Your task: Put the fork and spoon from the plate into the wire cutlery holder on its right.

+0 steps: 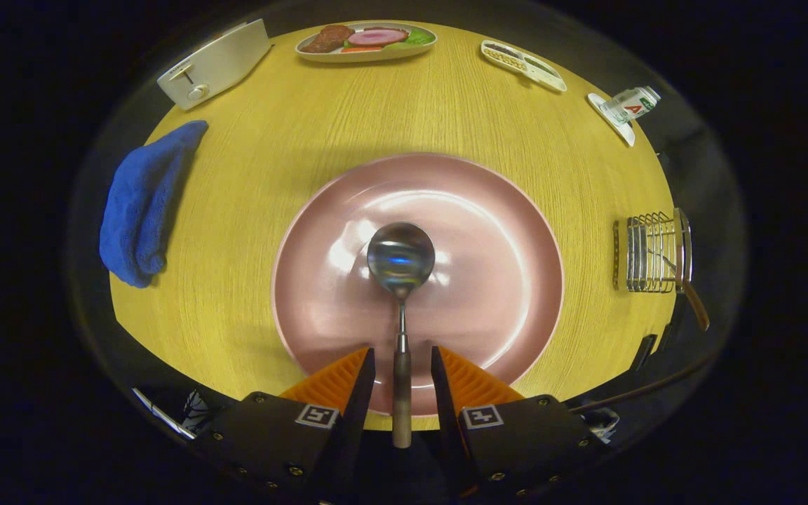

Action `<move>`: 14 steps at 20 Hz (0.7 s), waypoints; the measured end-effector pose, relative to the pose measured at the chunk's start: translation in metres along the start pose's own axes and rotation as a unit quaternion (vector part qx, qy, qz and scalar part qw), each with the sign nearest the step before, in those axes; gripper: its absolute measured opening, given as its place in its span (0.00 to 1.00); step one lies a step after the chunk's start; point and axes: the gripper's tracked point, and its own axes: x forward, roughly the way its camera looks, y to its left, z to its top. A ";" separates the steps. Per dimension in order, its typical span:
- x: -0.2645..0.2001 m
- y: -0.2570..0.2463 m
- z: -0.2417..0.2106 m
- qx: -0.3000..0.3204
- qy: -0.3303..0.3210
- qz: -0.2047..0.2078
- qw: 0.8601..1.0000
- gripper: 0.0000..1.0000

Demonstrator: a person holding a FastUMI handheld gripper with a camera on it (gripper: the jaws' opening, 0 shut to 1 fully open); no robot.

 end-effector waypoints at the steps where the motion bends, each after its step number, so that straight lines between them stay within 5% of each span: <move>1: -0.001 0.001 0.000 -0.003 0.001 0.002 1.000 0.48; 2: 0.000 0.003 -0.002 -0.004 0.009 0.005 1.000 0.22; 5: 0.007 0.003 -0.010 -0.007 0.033 0.008 0.999 0.20; 7: 0.005 0.002 -0.012 -0.012 0.036 0.010 0.999 0.09; 14: -0.008 -0.004 -0.003 -0.007 0.020 0.000 1.000 0.09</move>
